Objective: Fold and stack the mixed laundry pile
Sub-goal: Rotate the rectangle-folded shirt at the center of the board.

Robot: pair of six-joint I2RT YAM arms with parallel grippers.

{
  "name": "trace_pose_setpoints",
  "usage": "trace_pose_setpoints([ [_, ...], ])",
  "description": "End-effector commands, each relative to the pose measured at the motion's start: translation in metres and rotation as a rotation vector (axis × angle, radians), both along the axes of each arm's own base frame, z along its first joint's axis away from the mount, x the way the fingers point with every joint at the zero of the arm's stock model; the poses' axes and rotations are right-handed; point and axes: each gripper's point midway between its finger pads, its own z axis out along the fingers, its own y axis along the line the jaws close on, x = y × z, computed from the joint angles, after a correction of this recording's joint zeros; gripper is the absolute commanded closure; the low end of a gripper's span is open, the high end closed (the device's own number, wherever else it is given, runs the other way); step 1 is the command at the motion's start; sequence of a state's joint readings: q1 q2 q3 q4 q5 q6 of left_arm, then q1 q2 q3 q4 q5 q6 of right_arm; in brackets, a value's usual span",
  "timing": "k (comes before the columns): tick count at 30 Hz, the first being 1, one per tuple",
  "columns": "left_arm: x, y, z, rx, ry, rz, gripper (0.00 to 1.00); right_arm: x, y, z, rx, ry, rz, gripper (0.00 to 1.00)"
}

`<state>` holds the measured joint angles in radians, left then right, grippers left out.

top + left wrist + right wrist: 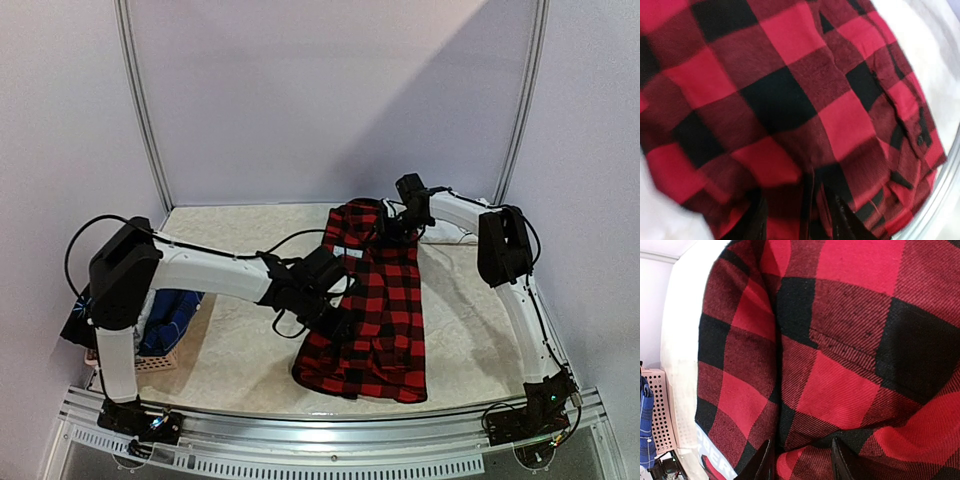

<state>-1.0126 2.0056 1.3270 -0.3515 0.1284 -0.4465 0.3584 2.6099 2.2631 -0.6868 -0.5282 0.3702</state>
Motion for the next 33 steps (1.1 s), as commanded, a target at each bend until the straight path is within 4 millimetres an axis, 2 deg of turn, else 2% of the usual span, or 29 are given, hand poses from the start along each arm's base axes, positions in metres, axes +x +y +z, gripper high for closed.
trace_pose_setpoints([
  [1, 0.01, 0.017, 0.06, 0.025, -0.137, -0.009, 0.53, 0.001, 0.004, 0.033, 0.03, -0.063, 0.038, 0.61],
  [4, 0.032, 0.037, 0.074, 0.08, -0.231, 0.06, 0.5, -0.001, 0.005, 0.053, 0.042, -0.092, 0.052, 0.61],
  [7, 0.057, 0.055, 0.076, 0.093, -0.243, 0.127, 0.5, -0.004, 0.005, 0.074, 0.052, -0.127, 0.061, 0.6],
  [10, 0.077, 0.061, 0.079, 0.074, -0.256, 0.154, 0.51, -0.007, 0.002, 0.088, 0.048, -0.153, 0.061, 0.57],
  [14, 0.104, 0.066, 0.068, 0.069, -0.246, 0.184, 0.53, -0.018, -0.007, 0.101, 0.024, -0.175, 0.051, 0.53],
  [17, 0.124, 0.065, 0.057, 0.052, -0.229, 0.196, 0.55, -0.03, -0.014, 0.1, 0.012, -0.179, 0.034, 0.47],
  [19, 0.136, 0.066, 0.05, 0.047, -0.218, 0.204, 0.56, -0.039, -0.021, 0.111, 0.011, -0.203, 0.02, 0.44],
  [20, 0.141, 0.066, 0.048, 0.046, -0.218, 0.204, 0.56, -0.044, -0.024, 0.108, 0.003, -0.199, 0.012, 0.42],
  [21, 0.146, 0.067, 0.045, 0.05, -0.217, 0.207, 0.57, -0.049, -0.027, 0.115, 0.001, -0.214, 0.004, 0.42],
  [24, 0.156, 0.063, 0.038, 0.037, -0.199, 0.194, 0.57, -0.063, -0.038, 0.111, -0.022, -0.212, -0.023, 0.39],
  [26, 0.165, 0.064, 0.032, 0.044, -0.194, 0.197, 0.57, -0.073, -0.044, 0.119, -0.019, -0.23, -0.04, 0.38],
  [33, 0.186, 0.066, 0.013, 0.082, -0.175, 0.21, 0.58, -0.106, -0.068, 0.108, -0.044, -0.226, -0.124, 0.36],
])
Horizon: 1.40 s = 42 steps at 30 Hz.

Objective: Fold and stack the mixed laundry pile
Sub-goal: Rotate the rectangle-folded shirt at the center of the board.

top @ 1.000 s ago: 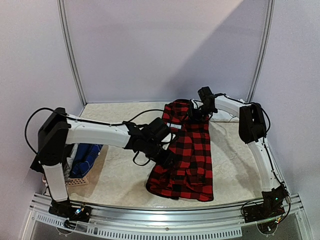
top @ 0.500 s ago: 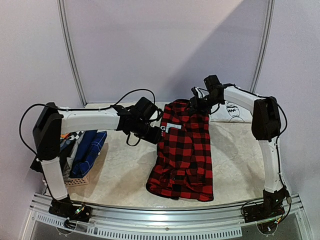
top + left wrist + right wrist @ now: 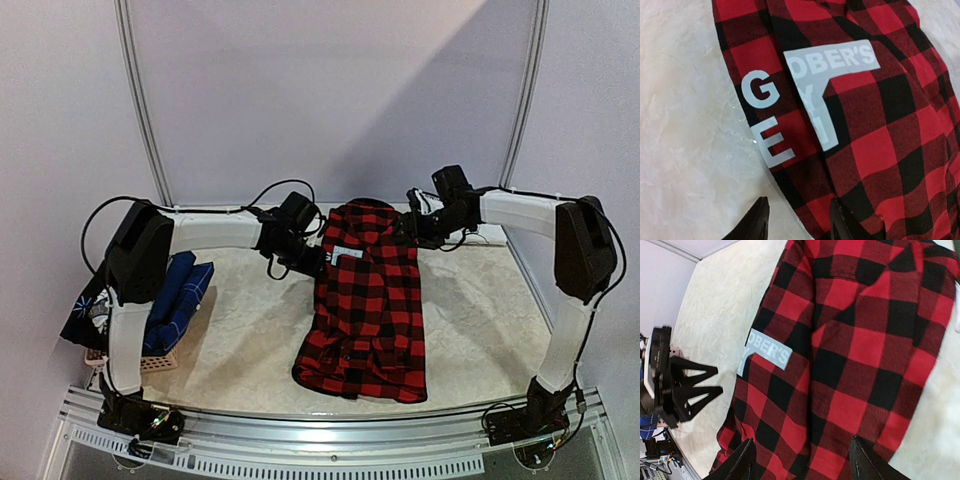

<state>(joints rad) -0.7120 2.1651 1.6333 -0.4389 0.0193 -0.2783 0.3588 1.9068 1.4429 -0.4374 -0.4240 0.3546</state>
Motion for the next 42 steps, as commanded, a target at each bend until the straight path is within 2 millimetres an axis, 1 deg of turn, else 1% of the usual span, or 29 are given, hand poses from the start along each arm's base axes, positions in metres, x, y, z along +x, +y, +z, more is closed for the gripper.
trace_pose_setpoints([
  [1, 0.014, 0.004, -0.01, 0.028, 0.013, -0.003, 0.58, -0.006, -0.017, 0.01, -0.012, -0.069, -0.095, 0.36],
  [4, 0.019, 0.006, -0.018, 0.051, 0.036, -0.004, 0.59, -0.013, -0.033, 0.003, -0.052, -0.076, -0.161, 0.36],
  [7, 0.023, 0.008, -0.024, 0.068, 0.048, -0.001, 0.59, -0.022, -0.04, -0.009, -0.066, -0.058, -0.188, 0.36],
  [12, 0.025, 0.005, -0.033, 0.065, 0.069, -0.003, 0.59, -0.03, -0.05, -0.021, -0.088, -0.041, -0.235, 0.33],
  [19, 0.027, 0.008, -0.043, 0.068, 0.088, 0.007, 0.62, -0.035, -0.055, -0.047, -0.124, 0.022, -0.253, 0.3],
  [21, 0.027, 0.008, -0.046, 0.062, 0.096, 0.007, 0.63, -0.035, -0.056, -0.05, -0.129, 0.03, -0.259, 0.3],
  [24, 0.027, 0.006, -0.05, 0.051, 0.107, 0.006, 0.69, -0.035, -0.056, -0.056, -0.136, 0.043, -0.26, 0.3],
  [28, 0.025, 0.005, -0.055, 0.04, 0.123, 0.006, 0.75, -0.034, -0.055, -0.059, -0.134, 0.049, -0.257, 0.3],
  [34, 0.027, 0.003, -0.06, 0.013, 0.137, 0.016, 0.85, -0.034, -0.054, -0.063, -0.134, 0.057, -0.255, 0.3],
  [40, 0.03, 0.004, -0.061, -0.003, 0.139, 0.027, 0.99, -0.033, -0.052, -0.066, -0.131, 0.068, -0.248, 0.3],
  [42, 0.031, 0.006, -0.061, -0.007, 0.138, 0.038, 1.0, -0.033, -0.051, -0.068, -0.13, 0.075, -0.245, 0.3],
])
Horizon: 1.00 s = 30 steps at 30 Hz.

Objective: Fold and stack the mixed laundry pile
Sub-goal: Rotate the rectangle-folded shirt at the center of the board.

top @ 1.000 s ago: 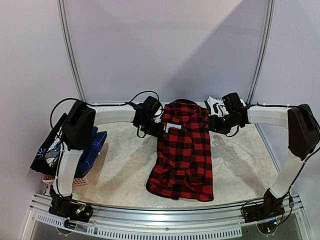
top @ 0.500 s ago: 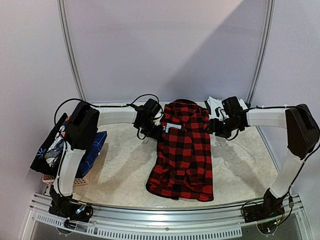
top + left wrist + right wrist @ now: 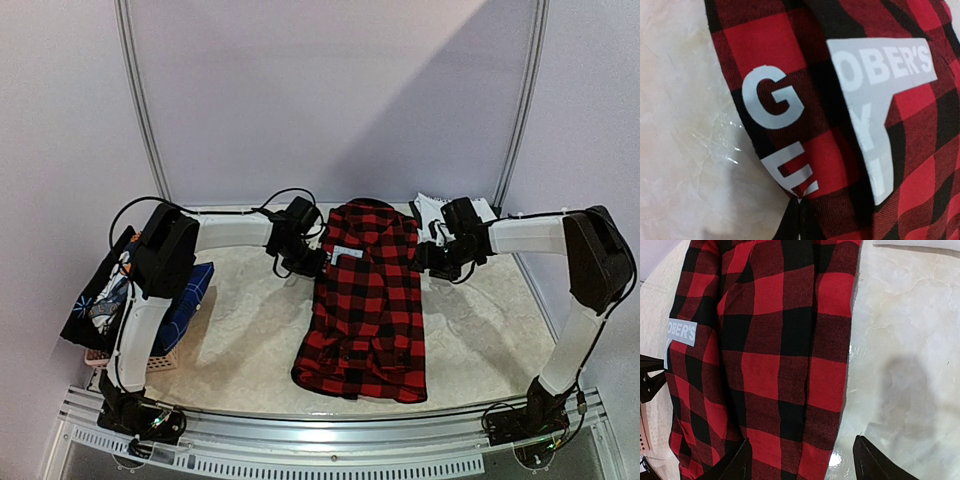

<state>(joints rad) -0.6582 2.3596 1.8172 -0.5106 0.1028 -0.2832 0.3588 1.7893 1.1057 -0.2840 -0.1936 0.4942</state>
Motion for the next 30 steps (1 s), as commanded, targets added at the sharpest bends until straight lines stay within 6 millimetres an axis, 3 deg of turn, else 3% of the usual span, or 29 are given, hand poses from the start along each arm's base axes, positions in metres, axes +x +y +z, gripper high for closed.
trace_pose_setpoints([
  [1, 0.004, 0.009, -0.016, -0.007, 0.026, 0.031, 1.0, 0.005, 0.004, -0.007, 0.012, 0.012, 0.001, 0.3],
  [6, 0.01, 0.024, -0.011, -0.033, 0.009, 0.101, 1.0, 0.011, 0.011, -0.015, 0.025, 0.032, 0.015, 0.31],
  [11, 0.012, 0.043, -0.01, -0.042, 0.006, 0.164, 1.0, 0.023, 0.015, -0.029, 0.013, 0.065, 0.014, 0.38],
  [26, -0.012, 0.074, -0.013, -0.049, 0.01, 0.242, 1.0, 0.06, 0.045, -0.046, 0.023, 0.089, 0.06, 0.51],
  [30, -0.018, 0.079, -0.015, -0.04, 0.015, 0.247, 1.0, 0.071, 0.052, -0.048, 0.038, 0.085, 0.074, 0.58],
])
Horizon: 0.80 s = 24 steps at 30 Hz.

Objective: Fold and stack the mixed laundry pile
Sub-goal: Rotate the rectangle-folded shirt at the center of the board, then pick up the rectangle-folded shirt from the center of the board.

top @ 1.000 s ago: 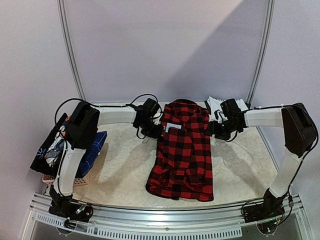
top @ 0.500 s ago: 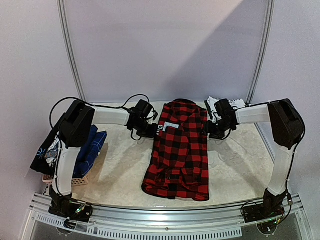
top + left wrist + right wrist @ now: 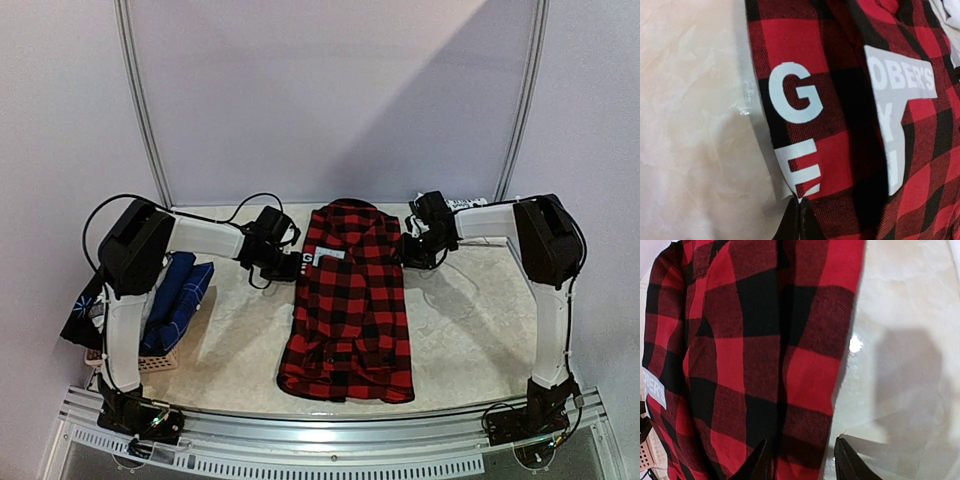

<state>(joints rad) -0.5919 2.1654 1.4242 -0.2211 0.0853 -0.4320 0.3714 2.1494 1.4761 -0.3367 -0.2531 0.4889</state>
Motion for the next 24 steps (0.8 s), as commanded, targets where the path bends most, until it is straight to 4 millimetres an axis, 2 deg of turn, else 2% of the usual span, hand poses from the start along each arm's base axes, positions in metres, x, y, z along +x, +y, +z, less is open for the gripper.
trace_pose_setpoints([
  [1, -0.011, 0.026, -0.013, 0.054, 0.046, 0.047, 1.0, 0.006, 0.012, -0.01, 0.013, 0.028, 0.028, 0.6],
  [5, -0.015, 0.031, -0.011, 0.061, 0.042, 0.054, 1.0, 0.015, 0.02, -0.018, 0.036, 0.039, 0.042, 0.64],
  [12, -0.015, 0.036, -0.015, 0.065, 0.045, 0.058, 0.99, 0.027, 0.029, -0.019, 0.042, 0.034, 0.065, 0.65],
  [18, -0.018, 0.036, -0.004, 0.049, 0.02, 0.048, 0.83, 0.028, 0.023, -0.007, 0.01, 0.011, 0.07, 0.63],
  [24, -0.025, 0.035, 0.011, 0.042, -0.012, 0.036, 0.58, 0.029, 0.02, 0.014, -0.007, -0.029, 0.073, 0.53],
])
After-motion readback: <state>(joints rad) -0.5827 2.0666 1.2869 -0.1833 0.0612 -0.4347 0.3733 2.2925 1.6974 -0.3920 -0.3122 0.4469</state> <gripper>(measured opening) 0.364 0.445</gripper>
